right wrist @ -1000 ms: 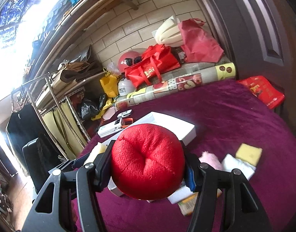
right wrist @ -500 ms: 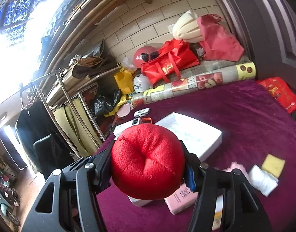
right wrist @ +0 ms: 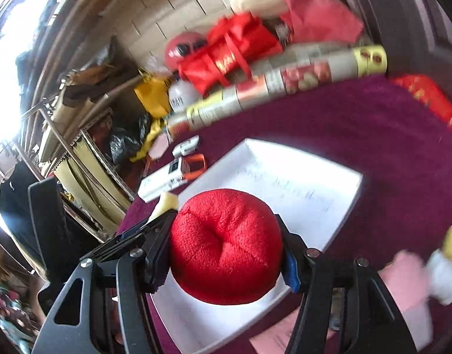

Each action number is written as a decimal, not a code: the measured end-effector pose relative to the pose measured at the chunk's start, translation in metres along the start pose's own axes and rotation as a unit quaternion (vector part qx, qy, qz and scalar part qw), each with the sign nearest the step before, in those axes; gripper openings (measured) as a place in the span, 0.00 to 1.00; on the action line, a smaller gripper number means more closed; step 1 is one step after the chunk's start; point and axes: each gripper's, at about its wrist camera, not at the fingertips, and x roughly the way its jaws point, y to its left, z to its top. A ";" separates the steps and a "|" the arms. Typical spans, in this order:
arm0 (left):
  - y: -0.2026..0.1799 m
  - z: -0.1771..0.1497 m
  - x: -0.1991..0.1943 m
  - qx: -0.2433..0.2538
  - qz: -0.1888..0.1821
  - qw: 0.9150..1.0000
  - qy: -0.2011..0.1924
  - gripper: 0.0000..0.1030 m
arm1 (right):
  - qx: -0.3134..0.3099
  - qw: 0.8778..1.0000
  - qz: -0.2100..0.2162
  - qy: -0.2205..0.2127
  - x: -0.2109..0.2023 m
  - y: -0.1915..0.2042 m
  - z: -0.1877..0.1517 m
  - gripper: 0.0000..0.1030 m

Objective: Organize soft objects
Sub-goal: 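Carry the foam block into the tray with the left tool while the right tool places the red ball there, then move both open tools back toward the remaining soft items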

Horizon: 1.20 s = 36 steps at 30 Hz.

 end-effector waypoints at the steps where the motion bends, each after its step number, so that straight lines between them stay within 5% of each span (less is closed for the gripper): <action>1: -0.001 -0.001 0.004 0.002 0.005 1.000 0.001 0.55 | -0.001 1.000 -0.004 0.004 0.007 0.001 -0.001 0.60; 9: 0.009 -0.006 0.015 -0.002 0.046 0.999 -0.004 0.61 | 0.050 0.999 -0.016 0.017 0.038 -0.013 -0.011 0.61; 11: 0.011 -0.005 0.012 -0.003 0.055 0.998 -0.016 0.81 | 0.062 0.998 -0.003 0.012 0.039 -0.017 -0.011 0.66; 13: 0.014 -0.004 0.003 -0.005 0.085 0.995 -0.047 0.98 | 0.065 0.998 0.002 0.000 0.036 -0.016 -0.010 0.82; 14: 0.015 -0.003 0.000 -0.005 0.095 0.994 -0.059 1.00 | 0.066 0.998 -0.002 -0.011 0.034 -0.015 -0.007 0.84; 16: 0.016 -0.003 -0.009 -0.008 0.106 0.991 -0.081 1.00 | 0.064 0.997 -0.016 -0.044 0.022 -0.014 -0.006 0.86; 18: 0.017 -0.002 -0.015 -0.010 0.108 0.990 -0.093 1.00 | 0.052 0.997 -0.032 -0.057 0.015 -0.011 -0.002 1.00; 36: -0.018 -0.016 -0.060 0.023 0.105 0.985 -0.136 1.00 | 0.024 0.979 0.000 -0.200 -0.082 0.008 -0.002 1.00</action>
